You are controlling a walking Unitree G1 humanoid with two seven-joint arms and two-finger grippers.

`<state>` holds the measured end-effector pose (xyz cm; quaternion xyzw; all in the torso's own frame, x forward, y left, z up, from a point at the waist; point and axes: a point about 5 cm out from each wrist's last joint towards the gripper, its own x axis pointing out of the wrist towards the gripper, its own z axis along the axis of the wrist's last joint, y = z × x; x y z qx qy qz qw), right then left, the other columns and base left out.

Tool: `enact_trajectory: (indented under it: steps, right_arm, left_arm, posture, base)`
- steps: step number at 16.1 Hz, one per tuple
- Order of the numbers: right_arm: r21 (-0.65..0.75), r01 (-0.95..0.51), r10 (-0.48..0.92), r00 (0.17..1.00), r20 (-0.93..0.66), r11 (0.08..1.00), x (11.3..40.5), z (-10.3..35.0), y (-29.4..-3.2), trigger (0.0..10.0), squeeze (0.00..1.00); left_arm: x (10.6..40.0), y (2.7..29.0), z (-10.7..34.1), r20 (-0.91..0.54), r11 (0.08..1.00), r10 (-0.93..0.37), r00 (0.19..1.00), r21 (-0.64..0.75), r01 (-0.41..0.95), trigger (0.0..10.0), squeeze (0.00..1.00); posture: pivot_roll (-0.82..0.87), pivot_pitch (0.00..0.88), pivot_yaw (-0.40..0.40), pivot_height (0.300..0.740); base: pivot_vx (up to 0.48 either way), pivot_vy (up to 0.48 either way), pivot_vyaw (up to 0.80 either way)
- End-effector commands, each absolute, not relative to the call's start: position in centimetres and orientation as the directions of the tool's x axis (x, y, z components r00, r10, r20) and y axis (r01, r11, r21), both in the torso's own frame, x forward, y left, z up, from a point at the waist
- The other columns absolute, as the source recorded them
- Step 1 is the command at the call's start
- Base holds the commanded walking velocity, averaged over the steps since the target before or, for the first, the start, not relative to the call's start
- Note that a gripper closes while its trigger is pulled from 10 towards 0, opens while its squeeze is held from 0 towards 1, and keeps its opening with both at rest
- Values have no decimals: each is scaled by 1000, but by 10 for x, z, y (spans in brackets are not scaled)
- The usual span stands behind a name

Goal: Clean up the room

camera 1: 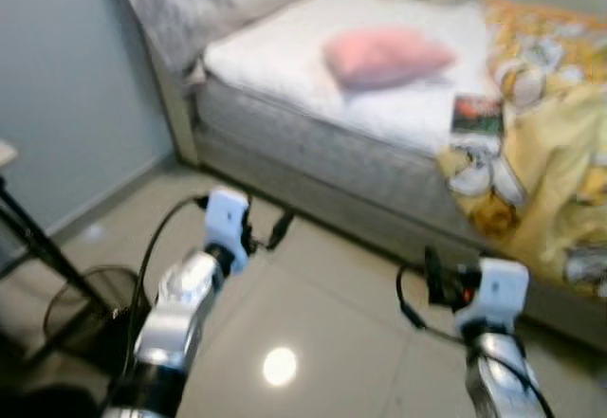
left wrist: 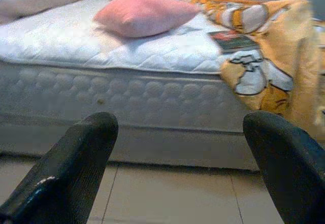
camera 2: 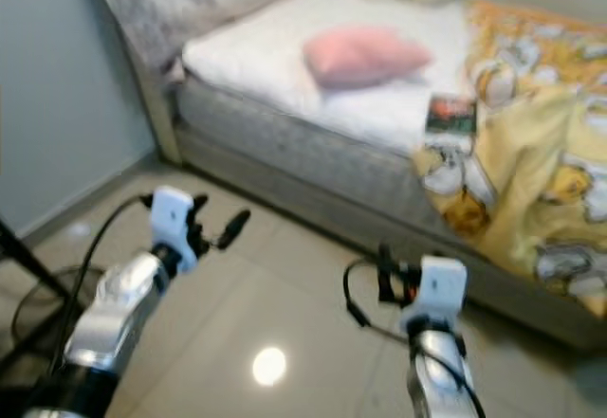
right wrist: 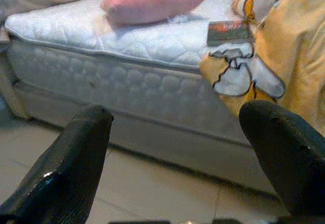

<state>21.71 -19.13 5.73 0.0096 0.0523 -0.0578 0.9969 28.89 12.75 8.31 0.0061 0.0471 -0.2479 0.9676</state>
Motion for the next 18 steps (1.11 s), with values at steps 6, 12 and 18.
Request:
enact_trajectory:
  steps: [6, 12, 18]
  right_arm:
    - [165, 272, -272, 962, -26, 948, 209, 67, -217, 10000, 0]
    - [190, 240, -245, 970, 3, 952, 220, 72, -215, 10000, 0]
    - [96, 177, -176, 984, -14, 980, 226, 73, -208, 10000, 0]
  left_arm:
    - [288, 153, 78, -67, 955, -263, 963, -162, 249, 10000, 0]
    - [300, 127, 100, -8, 920, -391, 921, -36, 390, 10000, 0]
    - [298, 125, 94, -12, 920, -389, 921, -62, 387, 10000, 0]
  posture:
    - [-49, 0, -5, 740]
    - [-38, 0, -10, 740]
    - [-57, 0, -11, 740]
  base:
    - [460, 0, 0]
    - [453, 0, 0]
    - [480, 0, -421]
